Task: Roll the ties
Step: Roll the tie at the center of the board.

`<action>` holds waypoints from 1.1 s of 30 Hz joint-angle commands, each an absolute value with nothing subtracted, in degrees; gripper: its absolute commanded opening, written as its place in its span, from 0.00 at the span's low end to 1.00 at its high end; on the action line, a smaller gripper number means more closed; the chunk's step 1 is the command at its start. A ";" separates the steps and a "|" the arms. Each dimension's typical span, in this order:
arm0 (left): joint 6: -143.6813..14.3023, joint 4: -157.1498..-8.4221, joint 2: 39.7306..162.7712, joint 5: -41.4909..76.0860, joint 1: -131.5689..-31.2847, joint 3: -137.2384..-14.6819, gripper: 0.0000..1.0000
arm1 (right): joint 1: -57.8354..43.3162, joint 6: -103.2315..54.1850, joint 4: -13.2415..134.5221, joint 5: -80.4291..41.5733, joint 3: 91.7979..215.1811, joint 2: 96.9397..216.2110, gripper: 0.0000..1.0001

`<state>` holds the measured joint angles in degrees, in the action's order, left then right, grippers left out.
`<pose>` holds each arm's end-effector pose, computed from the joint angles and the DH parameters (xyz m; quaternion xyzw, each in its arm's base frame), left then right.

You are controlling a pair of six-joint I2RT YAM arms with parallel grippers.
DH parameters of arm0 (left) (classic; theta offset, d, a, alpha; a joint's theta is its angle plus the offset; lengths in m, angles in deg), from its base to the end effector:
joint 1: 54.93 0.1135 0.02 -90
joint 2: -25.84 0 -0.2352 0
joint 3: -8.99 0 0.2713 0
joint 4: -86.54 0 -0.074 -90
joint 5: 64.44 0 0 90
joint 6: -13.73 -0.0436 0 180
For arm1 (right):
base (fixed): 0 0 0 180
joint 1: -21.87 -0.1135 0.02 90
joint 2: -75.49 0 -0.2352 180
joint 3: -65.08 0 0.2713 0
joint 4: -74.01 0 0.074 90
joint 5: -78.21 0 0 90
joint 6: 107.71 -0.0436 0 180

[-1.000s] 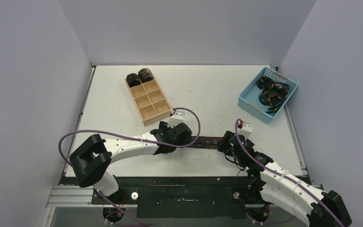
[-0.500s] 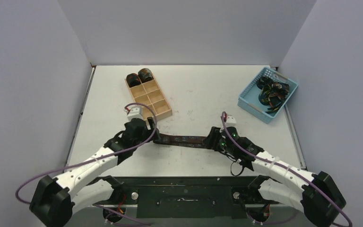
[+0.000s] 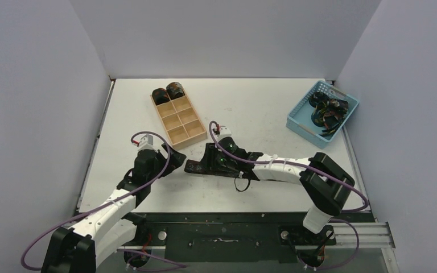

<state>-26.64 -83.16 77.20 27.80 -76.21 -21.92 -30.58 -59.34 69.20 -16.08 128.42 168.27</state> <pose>0.2134 -0.0813 0.1423 -0.2222 0.8403 -0.2728 0.4124 0.2197 0.2912 0.1490 -0.1007 0.8778 0.3645 0.2942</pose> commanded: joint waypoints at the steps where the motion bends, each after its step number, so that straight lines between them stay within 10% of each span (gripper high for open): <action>1: -24.85 -89.18 77.75 25.56 -75.34 -21.61 0.83 | -30.89 -59.49 71.21 -15.98 132.64 172.16 0.40; 33: -23.56 -101.29 95.59 12.21 -75.07 -23.26 0.79 | -27.40 -58.75 71.95 -16.23 127.08 176.39 0.38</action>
